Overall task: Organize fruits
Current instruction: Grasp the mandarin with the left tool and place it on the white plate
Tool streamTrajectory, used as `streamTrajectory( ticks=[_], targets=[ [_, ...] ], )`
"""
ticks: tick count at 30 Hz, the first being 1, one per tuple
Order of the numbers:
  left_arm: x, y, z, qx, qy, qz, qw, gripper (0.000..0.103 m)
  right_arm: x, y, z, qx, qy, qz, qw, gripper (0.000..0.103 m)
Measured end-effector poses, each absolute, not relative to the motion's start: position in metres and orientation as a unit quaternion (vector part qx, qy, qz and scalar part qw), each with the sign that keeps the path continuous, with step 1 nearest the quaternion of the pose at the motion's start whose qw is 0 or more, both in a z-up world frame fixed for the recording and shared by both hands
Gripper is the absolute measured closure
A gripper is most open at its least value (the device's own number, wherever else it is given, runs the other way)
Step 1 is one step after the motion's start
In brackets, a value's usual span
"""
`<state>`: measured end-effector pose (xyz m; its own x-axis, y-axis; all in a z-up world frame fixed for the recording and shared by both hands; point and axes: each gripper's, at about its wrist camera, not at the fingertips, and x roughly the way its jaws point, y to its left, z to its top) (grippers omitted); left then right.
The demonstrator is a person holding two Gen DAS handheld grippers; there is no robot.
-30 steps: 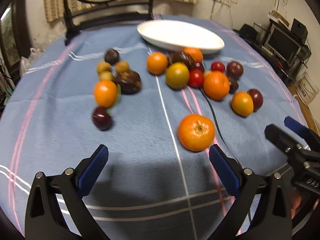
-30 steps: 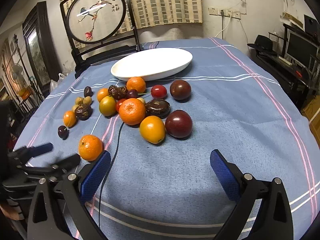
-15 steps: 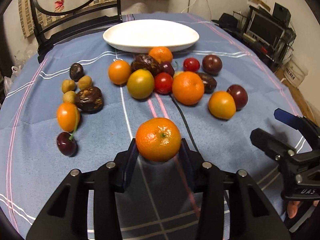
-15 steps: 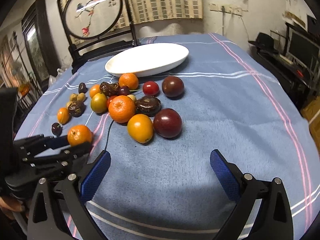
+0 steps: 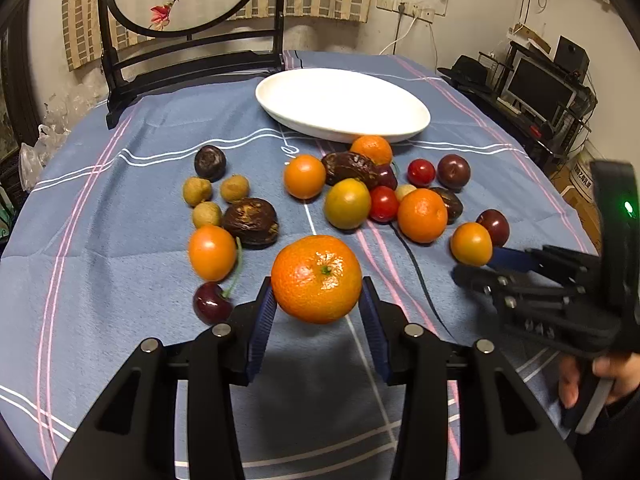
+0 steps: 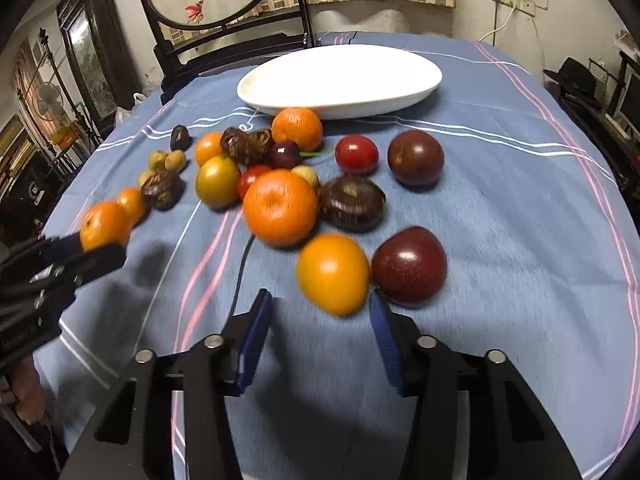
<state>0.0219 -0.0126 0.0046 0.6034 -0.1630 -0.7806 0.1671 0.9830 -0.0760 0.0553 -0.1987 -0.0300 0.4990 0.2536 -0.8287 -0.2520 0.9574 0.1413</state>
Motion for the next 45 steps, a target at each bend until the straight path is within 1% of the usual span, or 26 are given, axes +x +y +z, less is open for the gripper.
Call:
streamTrajectory(
  ticks=[1, 2, 3, 7, 11, 15, 17, 19, 22, 28, 29, 31, 32, 33, 34, 40, 43, 45],
  targets=[
    [0.023, -0.011, 0.006, 0.003, 0.436, -0.092, 0.895, 0.062, 0.06, -0.197, -0.031, -0.003, 0.481, 0.145, 0.865, 0.056],
    [0.025, -0.009, 0.006, 0.003, 0.436, -0.091, 0.895, 0.062, 0.063, -0.195, -0.031, -0.009, 0.481, 0.14, 0.865, 0.064],
    [0.027, -0.008, 0.007, 0.004, 0.436, -0.092, 0.895, 0.062, 0.065, -0.194, -0.031, -0.016, 0.48, 0.134, 0.867, 0.065],
    [0.037, -0.004, 0.013, 0.007, 0.435, -0.094, 0.895, 0.062, 0.066, -0.194, -0.026, -0.017, 0.479, 0.151, 0.865, 0.066],
    [0.06, -0.009, 0.032, 0.013, 0.424, -0.109, 0.899, 0.062, 0.064, -0.204, -0.003, 0.016, 0.444, 0.183, 0.877, 0.066],
    [0.098, -0.027, 0.052, 0.023, 0.402, -0.121, 0.907, 0.062, 0.089, -0.206, 0.022, 0.012, 0.414, 0.181, 0.892, 0.065],
    [0.127, -0.037, 0.056, 0.021, 0.398, -0.117, 0.91, 0.062, 0.116, -0.206, 0.029, 0.012, 0.404, 0.171, 0.898, 0.065],
    [0.151, -0.043, 0.054, 0.015, 0.403, -0.113, 0.908, 0.062, 0.138, -0.203, 0.029, 0.015, 0.403, 0.162, 0.901, 0.065],
    [0.196, -0.051, 0.037, 0.005, 0.434, -0.107, 0.894, 0.062, 0.172, -0.197, 0.022, 0.014, 0.414, 0.159, 0.896, 0.065],
    [0.237, -0.054, 0.005, 0.0, 0.473, -0.092, 0.876, 0.061, 0.207, -0.186, 0.01, -0.008, 0.429, 0.153, 0.89, 0.065],
    [0.239, -0.054, 0.003, -0.001, 0.472, -0.093, 0.877, 0.06, 0.211, -0.185, 0.007, -0.007, 0.434, 0.151, 0.888, 0.064],
    [0.239, -0.053, 0.004, 0.0, 0.466, -0.084, 0.881, 0.056, 0.213, -0.185, 0.005, -0.005, 0.432, 0.148, 0.89, 0.057],
    [0.237, -0.051, 0.006, 0.001, 0.462, -0.082, 0.883, 0.049, 0.212, -0.187, 0.006, -0.002, 0.429, 0.144, 0.892, 0.054],
    [0.234, -0.05, 0.009, 0.001, 0.457, -0.082, 0.886, 0.044, 0.208, -0.19, 0.008, 0.005, 0.425, 0.145, 0.893, 0.052],
    [0.229, -0.047, 0.013, -0.002, 0.449, -0.082, 0.89, 0.037, 0.207, -0.193, 0.009, 0.01, 0.424, 0.147, 0.893, 0.051],
    [0.184, -0.028, 0.031, -0.001, 0.419, -0.084, 0.904, 0.036, 0.167, -0.208, 0.015, 0.01, 0.416, 0.147, 0.897, 0.049],
    [0.155, -0.016, 0.034, -0.008, 0.412, -0.079, 0.908, 0.031, 0.139, -0.214, 0.015, 0.0, 0.414, 0.144, 0.899, 0.048],
    [0.132, -0.006, 0.032, -0.015, 0.413, -0.076, 0.907, 0.03, 0.123, -0.219, 0.013, -0.005, 0.414, 0.139, 0.9, 0.047]
  ],
)
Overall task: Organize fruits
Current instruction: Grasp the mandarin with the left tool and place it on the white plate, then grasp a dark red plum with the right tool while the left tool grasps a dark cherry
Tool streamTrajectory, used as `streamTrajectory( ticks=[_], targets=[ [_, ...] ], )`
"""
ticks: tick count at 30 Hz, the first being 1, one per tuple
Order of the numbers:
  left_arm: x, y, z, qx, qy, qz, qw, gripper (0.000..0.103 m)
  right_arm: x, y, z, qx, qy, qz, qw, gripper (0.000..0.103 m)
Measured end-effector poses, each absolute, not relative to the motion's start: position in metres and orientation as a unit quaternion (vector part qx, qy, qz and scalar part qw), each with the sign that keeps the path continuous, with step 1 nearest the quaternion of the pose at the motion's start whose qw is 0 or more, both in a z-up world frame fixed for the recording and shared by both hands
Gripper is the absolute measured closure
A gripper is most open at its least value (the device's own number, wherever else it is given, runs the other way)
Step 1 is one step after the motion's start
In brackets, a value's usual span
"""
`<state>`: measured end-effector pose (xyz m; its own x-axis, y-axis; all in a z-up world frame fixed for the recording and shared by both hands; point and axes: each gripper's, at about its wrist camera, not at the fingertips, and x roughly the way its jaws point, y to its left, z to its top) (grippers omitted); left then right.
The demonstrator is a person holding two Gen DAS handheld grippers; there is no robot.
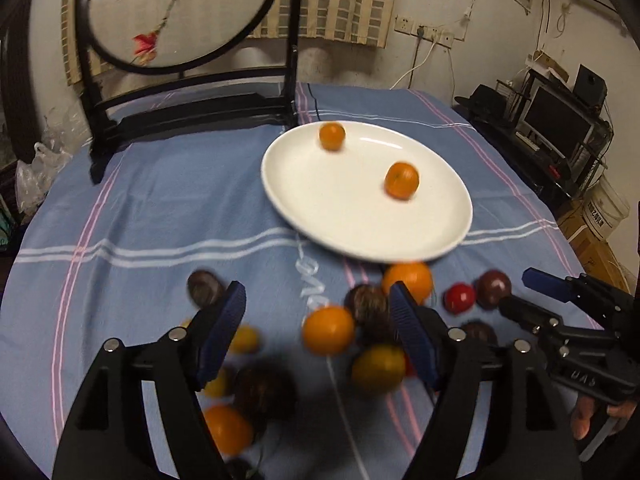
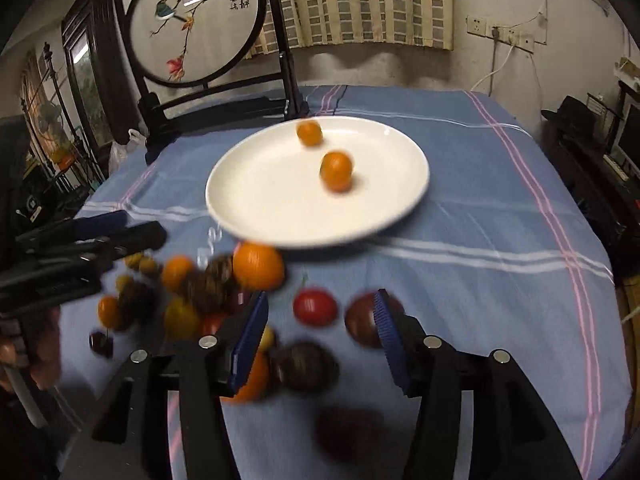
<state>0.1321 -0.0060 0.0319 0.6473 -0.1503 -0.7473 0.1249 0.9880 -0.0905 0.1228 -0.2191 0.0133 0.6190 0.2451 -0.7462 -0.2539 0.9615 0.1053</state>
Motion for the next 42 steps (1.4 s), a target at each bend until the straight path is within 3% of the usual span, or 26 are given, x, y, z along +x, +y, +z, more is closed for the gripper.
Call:
streamTrajectory(
  ticks=[16, 18, 25, 31, 39, 42],
  targets=[
    [0.029, 0.044, 0.002, -0.022, 0.432, -0.032, 0.901, 0.03, 0.079, -0.229, -0.039, -0.02, 0.466, 0.093, 0.88, 0.047],
    [0.03, 0.048, -0.004, -0.025, 0.439, -0.026, 0.898, 0.03, 0.078, -0.229, -0.038, -0.018, 0.461, 0.099, 0.882, 0.064],
    [0.047, 0.048, -0.019, -0.028, 0.459, -0.017, 0.888, 0.031, 0.074, -0.237, -0.035, 0.01, 0.455, 0.112, 0.883, 0.064],
    [0.066, 0.046, -0.033, -0.02, 0.484, -0.012, 0.875, 0.049, 0.072, -0.239, -0.035, 0.019, 0.455, 0.123, 0.882, 0.064],
    [0.047, 0.045, -0.033, -0.016, 0.483, -0.024, 0.875, 0.05, 0.068, -0.239, -0.031, 0.025, 0.443, 0.135, 0.886, 0.064],
    [0.046, 0.043, -0.032, -0.004, 0.477, -0.023, 0.879, 0.074, 0.067, -0.237, -0.031, 0.025, 0.442, 0.14, 0.886, 0.064]
  ],
)
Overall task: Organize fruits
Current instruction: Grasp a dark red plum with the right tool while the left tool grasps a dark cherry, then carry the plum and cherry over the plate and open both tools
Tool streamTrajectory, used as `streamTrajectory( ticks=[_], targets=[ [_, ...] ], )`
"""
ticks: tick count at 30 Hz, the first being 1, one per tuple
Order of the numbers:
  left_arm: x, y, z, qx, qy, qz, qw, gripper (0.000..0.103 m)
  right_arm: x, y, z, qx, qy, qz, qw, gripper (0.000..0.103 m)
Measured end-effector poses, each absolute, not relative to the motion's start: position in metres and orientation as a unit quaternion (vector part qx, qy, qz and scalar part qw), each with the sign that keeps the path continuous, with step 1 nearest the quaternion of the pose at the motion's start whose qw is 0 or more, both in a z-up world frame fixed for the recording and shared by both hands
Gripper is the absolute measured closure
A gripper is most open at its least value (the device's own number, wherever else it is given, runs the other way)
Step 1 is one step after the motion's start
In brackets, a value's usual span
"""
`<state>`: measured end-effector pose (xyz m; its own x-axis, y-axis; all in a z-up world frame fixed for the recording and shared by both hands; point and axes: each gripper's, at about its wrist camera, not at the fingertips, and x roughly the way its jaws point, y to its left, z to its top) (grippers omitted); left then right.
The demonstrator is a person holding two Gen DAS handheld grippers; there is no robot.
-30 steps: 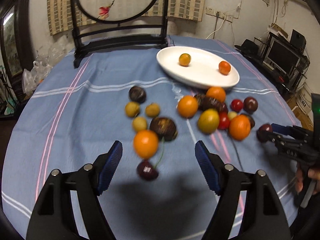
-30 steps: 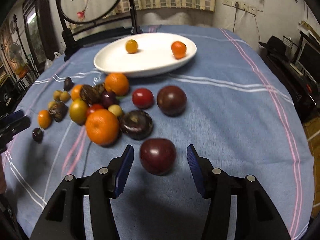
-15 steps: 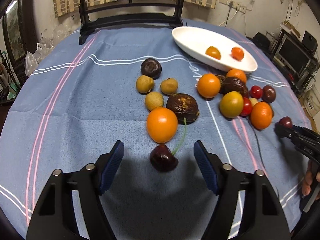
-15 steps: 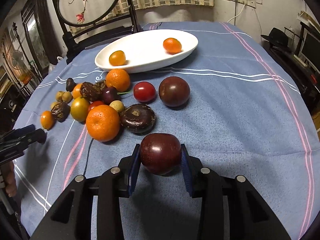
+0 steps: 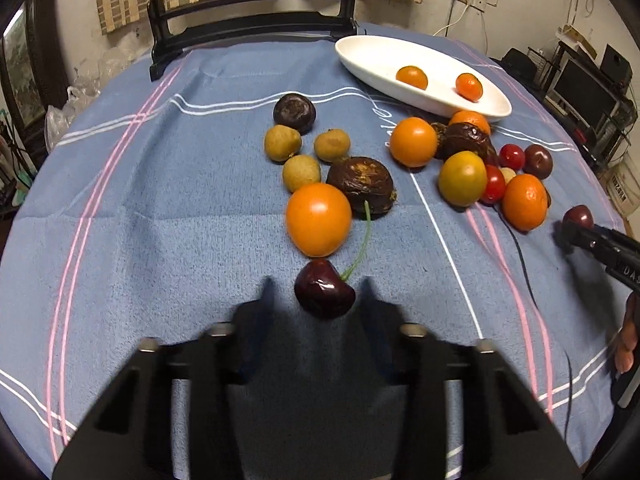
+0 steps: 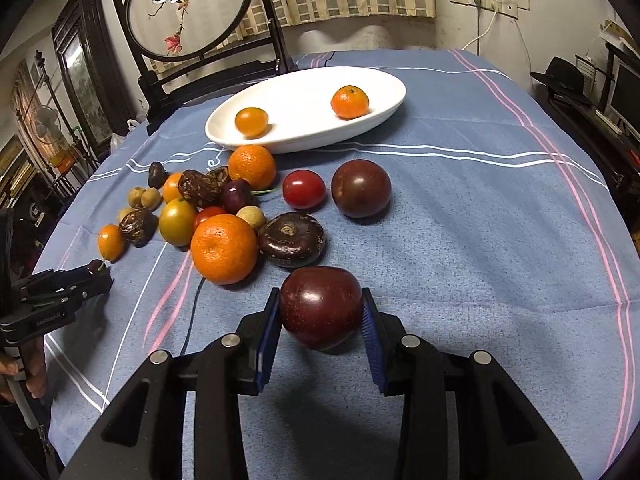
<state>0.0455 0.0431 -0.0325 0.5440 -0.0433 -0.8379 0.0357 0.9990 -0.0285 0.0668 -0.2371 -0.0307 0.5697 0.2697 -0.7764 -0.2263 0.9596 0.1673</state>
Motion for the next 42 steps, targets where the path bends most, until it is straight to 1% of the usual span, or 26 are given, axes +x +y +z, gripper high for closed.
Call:
streamTrajectory(
  ticks=[4, 7, 10, 13, 16, 18, 21, 28, 30, 31, 32, 33, 37, 40, 42],
  targets=[
    [0.046, 0.042, -0.024, -0.022, 0.472, -0.038, 0.88, 0.075, 0.065, -0.235, -0.028, 0.022, 0.44, 0.142, 0.887, 0.064],
    [0.042, 0.03, -0.001, -0.007, 0.444, -0.063, 0.894, 0.075, 0.063, -0.233, -0.021, 0.022, 0.43, 0.147, 0.89, 0.064],
    [0.05, 0.016, 0.027, 0.001, 0.413, -0.087, 0.907, 0.075, 0.065, -0.229, 0.0, 0.03, 0.408, 0.162, 0.898, 0.064],
    [0.079, -0.002, 0.049, 0.005, 0.393, -0.104, 0.914, 0.075, 0.075, -0.221, 0.025, 0.027, 0.38, 0.173, 0.908, 0.064],
    [0.114, -0.018, 0.061, 0.005, 0.38, -0.109, 0.918, 0.075, 0.098, -0.206, 0.047, 0.016, 0.352, 0.175, 0.919, 0.064],
    [0.137, -0.026, 0.062, -0.001, 0.379, -0.104, 0.92, 0.075, 0.122, -0.198, 0.054, 0.019, 0.348, 0.174, 0.921, 0.064],
    [0.171, -0.031, 0.054, -0.015, 0.389, -0.091, 0.917, 0.074, 0.15, -0.19, 0.049, 0.024, 0.36, 0.161, 0.919, 0.064],
    [0.225, -0.032, 0.018, -0.022, 0.426, -0.07, 0.902, 0.074, 0.202, -0.183, 0.016, 0.04, 0.396, 0.147, 0.905, 0.064],
    [0.232, -0.031, 0.014, -0.025, 0.429, -0.069, 0.9, 0.074, 0.209, -0.183, 0.011, 0.051, 0.404, 0.15, 0.901, 0.062],
    [0.233, -0.03, 0.012, -0.026, 0.43, -0.067, 0.9, 0.07, 0.211, -0.185, 0.008, 0.06, 0.404, 0.15, 0.9, 0.057],
    [0.233, -0.03, 0.01, -0.028, 0.432, -0.061, 0.899, 0.058, 0.211, -0.186, 0.007, 0.066, 0.404, 0.152, 0.9, 0.042],
    [0.231, -0.028, 0.008, -0.036, 0.431, -0.059, 0.9, 0.055, 0.21, -0.187, 0.007, 0.067, 0.403, 0.153, 0.9, 0.035],
    [0.222, -0.023, -0.002, -0.053, 0.447, -0.069, 0.89, 0.054, 0.201, -0.191, 0.004, 0.046, 0.402, 0.145, 0.903, 0.034],
    [0.208, -0.017, 0.007, -0.04, 0.426, -0.059, 0.902, 0.054, 0.192, -0.192, 0.008, 0.042, 0.398, 0.146, 0.905, 0.034],
    [0.198, -0.012, 0.012, -0.027, 0.414, -0.047, 0.909, 0.048, 0.183, -0.192, 0.011, 0.039, 0.392, 0.148, 0.907, 0.034]
  ],
)
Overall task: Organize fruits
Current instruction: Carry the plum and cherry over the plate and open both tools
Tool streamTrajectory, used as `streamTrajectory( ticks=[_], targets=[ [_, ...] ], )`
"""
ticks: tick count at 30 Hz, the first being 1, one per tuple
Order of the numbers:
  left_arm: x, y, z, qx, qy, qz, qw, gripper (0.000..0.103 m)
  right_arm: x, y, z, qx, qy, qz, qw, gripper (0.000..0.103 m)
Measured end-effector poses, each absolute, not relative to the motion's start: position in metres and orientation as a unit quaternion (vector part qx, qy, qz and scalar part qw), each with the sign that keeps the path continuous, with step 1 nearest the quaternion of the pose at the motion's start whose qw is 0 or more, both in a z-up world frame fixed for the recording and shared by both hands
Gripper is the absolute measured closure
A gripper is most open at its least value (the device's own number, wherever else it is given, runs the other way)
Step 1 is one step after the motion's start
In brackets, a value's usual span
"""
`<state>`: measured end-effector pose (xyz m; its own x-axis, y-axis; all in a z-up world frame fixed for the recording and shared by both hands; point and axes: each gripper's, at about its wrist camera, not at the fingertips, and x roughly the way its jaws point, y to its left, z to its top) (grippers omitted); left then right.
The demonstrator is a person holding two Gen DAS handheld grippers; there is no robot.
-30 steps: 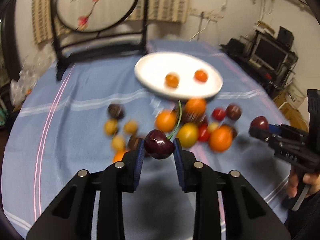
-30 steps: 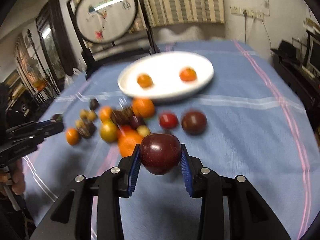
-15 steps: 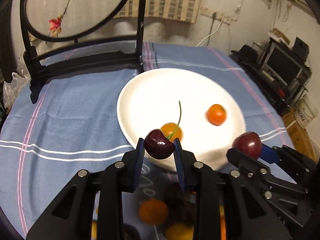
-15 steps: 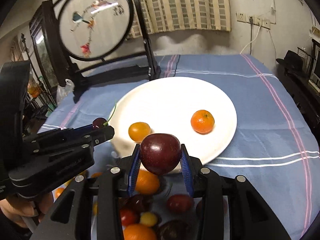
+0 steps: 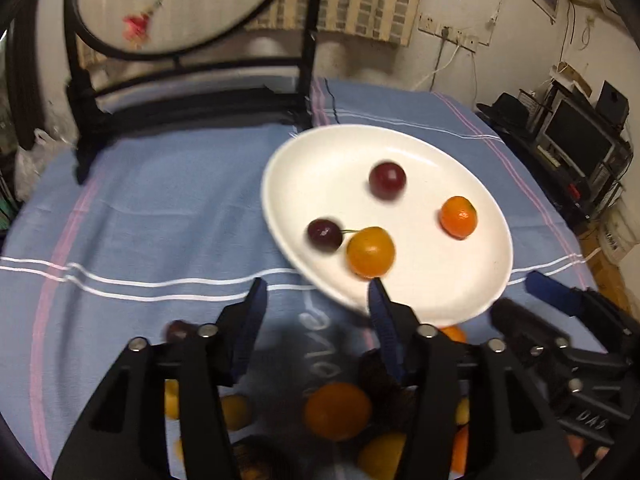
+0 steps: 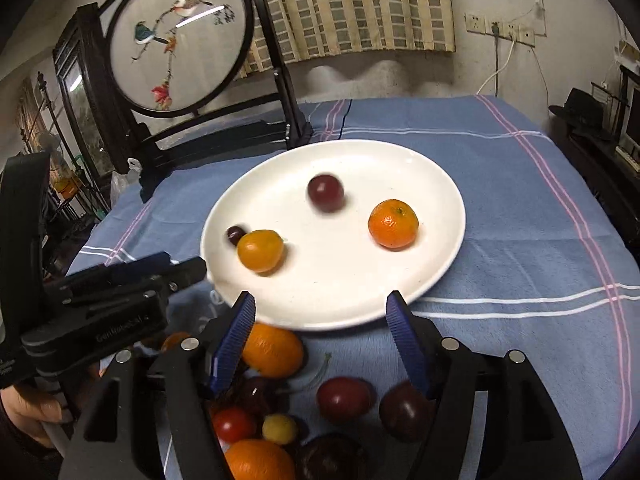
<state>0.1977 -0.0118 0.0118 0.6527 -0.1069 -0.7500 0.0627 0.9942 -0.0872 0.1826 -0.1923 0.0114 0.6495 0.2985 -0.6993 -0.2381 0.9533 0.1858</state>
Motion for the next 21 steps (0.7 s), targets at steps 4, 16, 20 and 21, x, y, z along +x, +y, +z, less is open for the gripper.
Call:
streamTrajectory(
  ticks=[4, 16, 20, 21],
  targets=[
    [0.177, 0.0, 0.015, -0.03, 0.408, -0.034, 0.912, 0.044, 0.154, -0.19, 0.009, 0.022, 0.389, 0.155, 0.908, 0.034],
    [0.097, 0.046, -0.003, -0.063, 0.407, -0.007, 0.911, 0.036, 0.063, -0.186, -0.005, 0.014, 0.406, 0.191, 0.894, 0.034],
    [0.081, 0.053, -0.012, -0.066, 0.415, -0.004, 0.907, 0.035, 0.056, -0.175, -0.018, -0.008, 0.436, 0.186, 0.88, 0.035],
    [0.078, 0.054, -0.014, -0.066, 0.418, -0.004, 0.906, 0.035, 0.058, -0.172, -0.022, -0.012, 0.446, 0.182, 0.876, 0.036]
  ],
)
